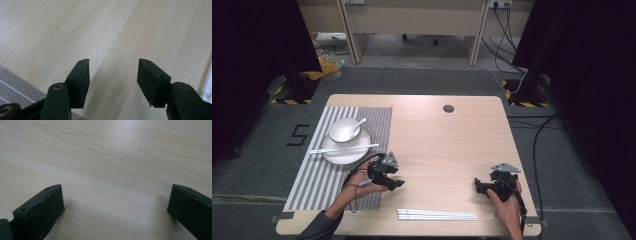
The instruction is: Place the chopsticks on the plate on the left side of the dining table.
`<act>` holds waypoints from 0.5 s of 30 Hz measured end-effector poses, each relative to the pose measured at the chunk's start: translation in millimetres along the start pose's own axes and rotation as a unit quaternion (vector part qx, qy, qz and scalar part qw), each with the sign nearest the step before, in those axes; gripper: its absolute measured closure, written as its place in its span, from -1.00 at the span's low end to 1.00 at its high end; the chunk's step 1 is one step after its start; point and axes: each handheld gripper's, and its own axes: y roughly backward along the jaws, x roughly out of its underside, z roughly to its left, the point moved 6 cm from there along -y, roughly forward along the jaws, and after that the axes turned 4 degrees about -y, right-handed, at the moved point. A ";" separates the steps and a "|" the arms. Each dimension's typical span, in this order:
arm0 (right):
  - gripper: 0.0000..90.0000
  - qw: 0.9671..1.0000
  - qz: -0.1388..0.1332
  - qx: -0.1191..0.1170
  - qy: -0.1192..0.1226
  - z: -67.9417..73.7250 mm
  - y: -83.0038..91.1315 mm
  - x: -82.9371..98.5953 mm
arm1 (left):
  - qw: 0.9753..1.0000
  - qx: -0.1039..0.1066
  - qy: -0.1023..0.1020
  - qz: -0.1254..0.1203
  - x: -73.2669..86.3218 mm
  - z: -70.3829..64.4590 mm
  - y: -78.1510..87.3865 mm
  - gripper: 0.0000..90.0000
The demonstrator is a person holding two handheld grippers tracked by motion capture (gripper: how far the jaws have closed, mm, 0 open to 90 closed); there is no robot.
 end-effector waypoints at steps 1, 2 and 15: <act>-0.99 1.000 0.000 0.000 0.000 0.0 0.0 0.0 | 1.000 -0.001 0.000 -0.003 0.5 0.3 0.2 -0.04; -0.99 1.000 0.000 0.000 0.000 0.0 0.0 0.0 | 1.000 -0.002 0.002 -0.007 0.6 0.1 -0.1 -0.04; -0.99 1.000 0.000 0.000 0.000 0.0 0.0 0.0 | 1.000 -0.003 0.007 -0.017 11.0 -5.8 -10.7 -0.06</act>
